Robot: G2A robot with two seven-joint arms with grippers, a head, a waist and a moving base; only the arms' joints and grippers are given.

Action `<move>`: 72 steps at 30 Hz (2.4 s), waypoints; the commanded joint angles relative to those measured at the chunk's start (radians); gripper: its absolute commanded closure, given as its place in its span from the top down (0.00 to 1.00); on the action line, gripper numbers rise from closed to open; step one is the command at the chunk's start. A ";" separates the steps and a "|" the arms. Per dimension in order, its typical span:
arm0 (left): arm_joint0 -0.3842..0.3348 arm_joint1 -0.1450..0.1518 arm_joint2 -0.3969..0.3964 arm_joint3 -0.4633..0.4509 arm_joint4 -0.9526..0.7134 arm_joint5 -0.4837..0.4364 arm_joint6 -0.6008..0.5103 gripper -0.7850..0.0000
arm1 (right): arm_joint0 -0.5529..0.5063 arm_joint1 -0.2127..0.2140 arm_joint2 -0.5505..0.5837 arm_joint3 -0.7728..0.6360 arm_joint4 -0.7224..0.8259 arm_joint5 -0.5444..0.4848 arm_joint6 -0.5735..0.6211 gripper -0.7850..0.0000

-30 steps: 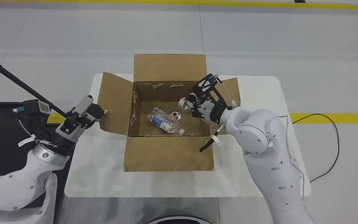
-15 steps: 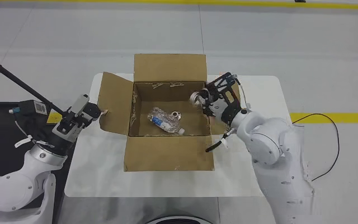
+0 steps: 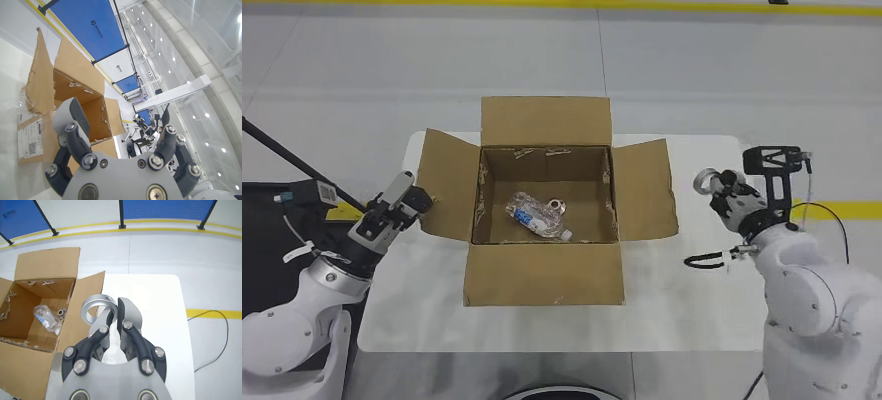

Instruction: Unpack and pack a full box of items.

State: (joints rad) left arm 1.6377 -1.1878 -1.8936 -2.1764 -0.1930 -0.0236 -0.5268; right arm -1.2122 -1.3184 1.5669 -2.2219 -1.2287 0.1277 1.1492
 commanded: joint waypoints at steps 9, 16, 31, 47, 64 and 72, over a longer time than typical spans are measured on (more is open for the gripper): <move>-0.004 0.002 0.020 0.005 0.011 0.014 0.024 1.00 | 0.237 0.026 0.064 0.582 -0.046 -0.141 0.088 0.00; -0.003 0.003 0.025 0.006 0.014 0.021 0.037 1.00 | 0.243 0.032 0.066 0.604 0.005 -0.164 0.047 0.00; -0.018 0.006 0.042 0.004 0.025 0.034 0.041 1.00 | 0.232 0.034 0.051 0.575 0.002 -0.150 0.025 0.00; -0.018 0.006 0.042 0.004 0.025 0.034 0.041 1.00 | 0.429 0.032 -0.084 0.871 -0.150 -0.084 0.085 0.00; -0.018 0.006 0.042 0.004 0.025 0.034 0.041 1.00 | 0.621 0.025 -0.173 1.228 -0.182 -0.148 0.134 0.00; -0.018 0.006 0.042 0.004 0.025 0.034 0.041 1.00 | 0.679 0.019 -0.203 1.362 -0.166 -0.166 0.104 0.00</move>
State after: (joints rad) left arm 1.6198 -1.1821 -1.8515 -2.1722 -0.1684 0.0105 -0.4863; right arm -0.5389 -1.2985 1.3680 -0.8732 -1.3954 -0.0366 1.2564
